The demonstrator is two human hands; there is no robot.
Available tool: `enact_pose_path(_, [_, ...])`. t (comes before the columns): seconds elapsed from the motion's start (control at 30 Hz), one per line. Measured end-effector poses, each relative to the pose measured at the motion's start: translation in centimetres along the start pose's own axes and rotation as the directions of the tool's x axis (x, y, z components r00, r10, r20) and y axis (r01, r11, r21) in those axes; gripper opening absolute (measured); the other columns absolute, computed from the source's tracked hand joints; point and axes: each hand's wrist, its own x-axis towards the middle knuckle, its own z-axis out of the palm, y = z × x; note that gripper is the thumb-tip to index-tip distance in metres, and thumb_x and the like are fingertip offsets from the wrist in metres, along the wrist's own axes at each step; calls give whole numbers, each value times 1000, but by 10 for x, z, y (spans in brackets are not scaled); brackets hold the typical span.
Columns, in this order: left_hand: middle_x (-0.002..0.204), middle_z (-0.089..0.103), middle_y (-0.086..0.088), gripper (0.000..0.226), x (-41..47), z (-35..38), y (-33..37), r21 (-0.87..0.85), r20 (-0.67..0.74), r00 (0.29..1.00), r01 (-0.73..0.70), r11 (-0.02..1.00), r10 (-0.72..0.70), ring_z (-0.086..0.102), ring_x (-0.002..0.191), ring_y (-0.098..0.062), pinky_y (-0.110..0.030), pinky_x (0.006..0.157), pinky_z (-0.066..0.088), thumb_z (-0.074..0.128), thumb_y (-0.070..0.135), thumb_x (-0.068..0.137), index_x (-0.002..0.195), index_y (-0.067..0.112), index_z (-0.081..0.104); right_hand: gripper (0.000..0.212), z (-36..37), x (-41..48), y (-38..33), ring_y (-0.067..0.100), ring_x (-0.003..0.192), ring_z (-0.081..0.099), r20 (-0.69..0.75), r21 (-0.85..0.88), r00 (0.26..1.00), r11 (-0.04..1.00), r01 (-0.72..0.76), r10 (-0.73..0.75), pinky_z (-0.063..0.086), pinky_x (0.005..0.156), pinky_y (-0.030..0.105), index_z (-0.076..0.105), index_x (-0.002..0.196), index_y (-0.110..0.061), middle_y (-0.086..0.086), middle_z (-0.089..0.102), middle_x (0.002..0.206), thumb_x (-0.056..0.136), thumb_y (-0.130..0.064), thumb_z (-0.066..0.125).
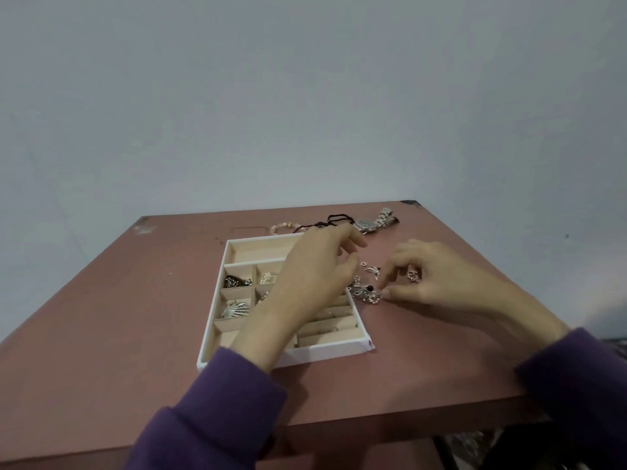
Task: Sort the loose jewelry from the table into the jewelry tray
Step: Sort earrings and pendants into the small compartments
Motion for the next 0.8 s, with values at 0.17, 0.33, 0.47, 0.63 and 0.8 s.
enact_pose_path(0.17, [86,64,10,19,-1,17,-4,30,-92,995,-35,999,37,55,88,-14,-27,78,42,54,14,82,96,23,64,10,10,0,3,1,84,43,26,-76,996,994,85,-83,33,75,11,70,83,-27,-8,57,82,75,-32,73])
enact_pose_path(0.33, [85,63,11,19,-2,18,-6,13,-133,991,-34,999,36,54,86,-11,-20,74,37,56,13,83,96,23,64,9,13,2,5,-1,82,41,-5,-106,994,989,108,-109,34,75,18,69,82,-28,-9,51,78,75,-33,72])
enact_pose_path(0.47, [83,62,12,19,-3,18,-6,7,-141,990,-25,1000,26,53,85,-11,-21,73,37,56,13,83,97,23,65,15,15,2,2,7,85,43,-50,-167,991,979,116,-126,41,78,29,67,86,-25,-10,52,81,76,-35,70])
enact_pose_path(0.63, [85,63,12,20,-4,16,-5,-8,-157,987,-27,1000,25,54,85,-11,-21,74,37,56,12,83,98,22,65,18,17,3,4,10,84,45,-71,-264,982,952,153,-178,42,71,28,70,85,-21,-9,52,78,78,-37,66])
enact_pose_path(0.8, [83,62,14,20,-4,15,-3,-24,-186,982,-27,999,22,55,85,-10,-19,68,38,56,11,83,98,21,65,33,23,3,6,12,72,46,-129,-366,950,905,220,-283,36,59,23,68,69,-18,-7,54,66,79,-41,46])
